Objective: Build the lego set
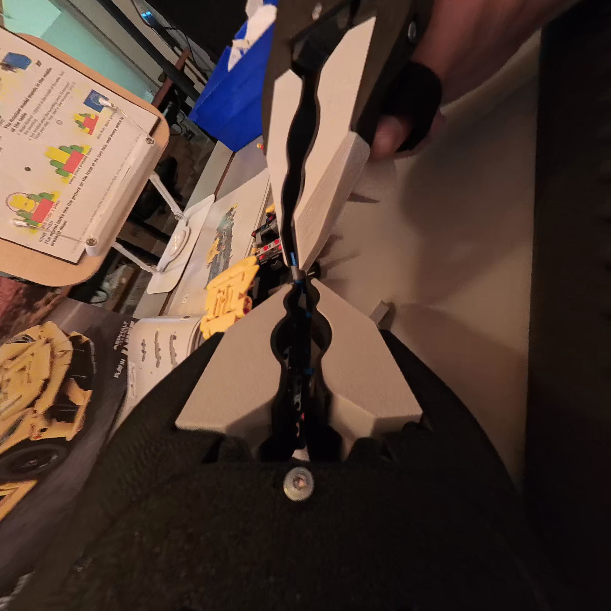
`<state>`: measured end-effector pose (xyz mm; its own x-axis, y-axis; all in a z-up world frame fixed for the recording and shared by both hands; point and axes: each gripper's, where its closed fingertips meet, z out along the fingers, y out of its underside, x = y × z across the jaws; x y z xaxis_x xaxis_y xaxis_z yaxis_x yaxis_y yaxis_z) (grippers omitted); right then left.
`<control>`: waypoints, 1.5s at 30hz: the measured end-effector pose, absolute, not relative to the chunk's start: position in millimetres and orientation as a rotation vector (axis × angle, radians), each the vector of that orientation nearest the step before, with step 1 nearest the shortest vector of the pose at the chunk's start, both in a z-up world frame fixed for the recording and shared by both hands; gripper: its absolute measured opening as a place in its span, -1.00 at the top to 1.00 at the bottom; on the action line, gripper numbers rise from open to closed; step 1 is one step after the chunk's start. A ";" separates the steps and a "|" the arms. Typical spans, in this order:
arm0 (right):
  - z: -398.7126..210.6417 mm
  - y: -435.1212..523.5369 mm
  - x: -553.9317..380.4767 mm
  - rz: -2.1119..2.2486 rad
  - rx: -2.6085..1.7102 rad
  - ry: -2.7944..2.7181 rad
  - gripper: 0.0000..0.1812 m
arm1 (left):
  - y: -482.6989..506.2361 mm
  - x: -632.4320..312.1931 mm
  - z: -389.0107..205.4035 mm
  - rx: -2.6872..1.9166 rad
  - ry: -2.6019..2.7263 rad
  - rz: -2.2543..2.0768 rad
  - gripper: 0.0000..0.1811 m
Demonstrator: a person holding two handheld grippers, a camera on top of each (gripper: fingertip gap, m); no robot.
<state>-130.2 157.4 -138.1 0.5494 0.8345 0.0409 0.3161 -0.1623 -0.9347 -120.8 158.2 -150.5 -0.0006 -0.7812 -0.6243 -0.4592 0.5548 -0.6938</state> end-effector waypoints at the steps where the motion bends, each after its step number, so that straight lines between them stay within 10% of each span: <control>1: -135.0 157.2 -129.8 0.660 -1.728 -0.943 0.93 | 157.6 -120.2 -147.5 -1.084 1.624 -0.399 0.97; 12: -91.9 177.0 -117.2 0.808 -1.585 -0.670 0.72 | 191.4 -128.9 -89.8 -1.575 0.955 -1.604 0.96; 23: -75.7 308.5 -52.2 0.457 -1.910 -0.486 0.73 | 368.3 -144.8 -56.3 -1.749 0.650 -1.362 0.96; 45: -118.5 287.4 -50.6 0.653 -1.907 -0.371 0.79 | 348.4 -144.7 -96.3 -1.781 0.634 -1.441 0.96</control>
<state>-50.6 287.4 -118.5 0.8036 0.5290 -0.2726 -0.0369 -0.4128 -0.9101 -144.7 348.4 -96.3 0.2449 -0.7634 0.5978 0.0756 -0.5996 -0.7967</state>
